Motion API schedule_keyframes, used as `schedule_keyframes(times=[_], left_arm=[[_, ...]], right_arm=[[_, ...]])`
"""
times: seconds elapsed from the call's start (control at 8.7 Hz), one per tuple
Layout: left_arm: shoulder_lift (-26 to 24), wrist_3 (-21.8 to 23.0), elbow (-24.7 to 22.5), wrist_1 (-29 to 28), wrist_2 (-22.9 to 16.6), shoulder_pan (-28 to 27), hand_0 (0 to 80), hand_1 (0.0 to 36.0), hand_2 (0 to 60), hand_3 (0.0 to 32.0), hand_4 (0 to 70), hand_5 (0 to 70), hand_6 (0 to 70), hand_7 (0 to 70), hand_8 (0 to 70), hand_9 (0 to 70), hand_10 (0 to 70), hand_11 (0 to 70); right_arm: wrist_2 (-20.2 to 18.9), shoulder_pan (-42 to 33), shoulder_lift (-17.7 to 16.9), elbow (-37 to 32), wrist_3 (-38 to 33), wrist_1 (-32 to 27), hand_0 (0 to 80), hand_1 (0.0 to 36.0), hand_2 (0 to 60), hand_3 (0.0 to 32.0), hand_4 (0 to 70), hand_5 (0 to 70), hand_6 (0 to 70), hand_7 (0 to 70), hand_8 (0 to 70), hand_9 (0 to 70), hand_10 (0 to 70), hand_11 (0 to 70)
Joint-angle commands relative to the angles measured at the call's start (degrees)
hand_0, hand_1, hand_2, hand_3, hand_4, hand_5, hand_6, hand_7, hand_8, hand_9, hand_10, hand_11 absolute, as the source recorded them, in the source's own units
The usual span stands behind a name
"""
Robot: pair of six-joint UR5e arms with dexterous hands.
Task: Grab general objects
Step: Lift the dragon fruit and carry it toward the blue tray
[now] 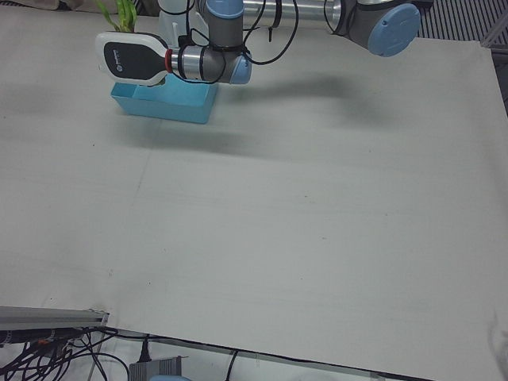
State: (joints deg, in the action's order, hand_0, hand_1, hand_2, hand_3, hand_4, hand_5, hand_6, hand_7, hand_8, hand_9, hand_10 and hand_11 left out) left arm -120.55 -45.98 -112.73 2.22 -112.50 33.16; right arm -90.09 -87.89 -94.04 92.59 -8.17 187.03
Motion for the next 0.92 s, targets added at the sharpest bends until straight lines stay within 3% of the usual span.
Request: schedule_keyframes(times=[0.0, 0.11, 0.23, 0.34, 0.46, 0.57, 0.69, 0.8], left_arm=[[-0.65, 1.07, -1.53, -6.14, 0.00, -7.40, 80.0, 36.0, 60.0, 0.0, 70.0, 70.0, 70.0, 70.0, 70.0, 70.0, 70.0, 70.0], [-0.56, 1.42, -1.62, -8.17, -0.09, -7.58, 80.0, 36.0, 60.0, 0.0, 70.0, 70.0, 70.0, 70.0, 61.5, 70.0, 70.0, 70.0], [-0.56, 1.42, -1.62, -8.45, 0.00, -7.58, 80.0, 36.0, 60.0, 0.0, 54.5, 70.0, 70.0, 70.0, 15.0, 18.6, 51.6, 70.0], [-0.56, 1.42, -1.62, -8.72, 0.00, -7.58, 80.0, 36.0, 60.0, 0.0, 38.8, 70.0, 70.0, 70.0, 13.4, 16.0, 40.0, 60.3], [-0.56, 1.51, -1.62, -9.24, -0.09, -7.58, 80.0, 36.0, 60.0, 0.0, 29.0, 70.0, 54.5, 64.4, 9.9, 11.4, 29.2, 46.7], [-0.47, 1.86, -1.71, -10.12, 0.00, -7.58, 80.0, 36.0, 60.0, 0.0, 26.1, 70.0, 50.1, 70.0, 9.0, 12.8, 21.4, 36.5], [-0.56, 1.95, -1.71, -10.39, 0.00, -7.32, 80.0, 36.0, 60.0, 0.0, 23.2, 70.0, 47.7, 70.0, 8.5, 12.9, 20.9, 36.0], [-0.56, 1.95, -1.97, -10.48, 0.00, -7.49, 80.0, 36.0, 60.0, 0.0, 21.4, 70.0, 47.5, 70.0, 8.5, 12.7, 24.2, 40.7]], right_arm=[[0.00, 0.08, 0.00, -0.04, 0.00, 0.00, 0.0, 0.0, 0.0, 0.0, 0.0, 0.0, 0.0, 0.0, 0.0, 0.0, 0.0, 0.0], [0.00, 0.00, 0.00, -0.04, 0.00, 0.00, 0.0, 0.0, 0.0, 0.0, 0.0, 0.0, 0.0, 0.0, 0.0, 0.0, 0.0, 0.0], [0.00, 0.08, 0.00, -0.04, 0.00, 0.00, 0.0, 0.0, 0.0, 0.0, 0.0, 0.0, 0.0, 0.0, 0.0, 0.0, 0.0, 0.0], [0.00, 0.09, 0.00, -0.04, 0.00, 0.00, 0.0, 0.0, 0.0, 0.0, 0.0, 0.0, 0.0, 0.0, 0.0, 0.0, 0.0, 0.0], [0.00, 0.09, 0.00, 0.04, 0.00, 0.00, 0.0, 0.0, 0.0, 0.0, 0.0, 0.0, 0.0, 0.0, 0.0, 0.0, 0.0, 0.0], [0.00, 0.00, 0.00, 0.04, 0.00, 0.00, 0.0, 0.0, 0.0, 0.0, 0.0, 0.0, 0.0, 0.0, 0.0, 0.0, 0.0, 0.0], [0.00, 0.00, 0.00, -0.04, 0.00, 0.00, 0.0, 0.0, 0.0, 0.0, 0.0, 0.0, 0.0, 0.0, 0.0, 0.0, 0.0, 0.0], [0.00, 0.08, 0.00, 0.04, 0.00, 0.00, 0.0, 0.0, 0.0, 0.0, 0.0, 0.0, 0.0, 0.0, 0.0, 0.0, 0.0, 0.0]])
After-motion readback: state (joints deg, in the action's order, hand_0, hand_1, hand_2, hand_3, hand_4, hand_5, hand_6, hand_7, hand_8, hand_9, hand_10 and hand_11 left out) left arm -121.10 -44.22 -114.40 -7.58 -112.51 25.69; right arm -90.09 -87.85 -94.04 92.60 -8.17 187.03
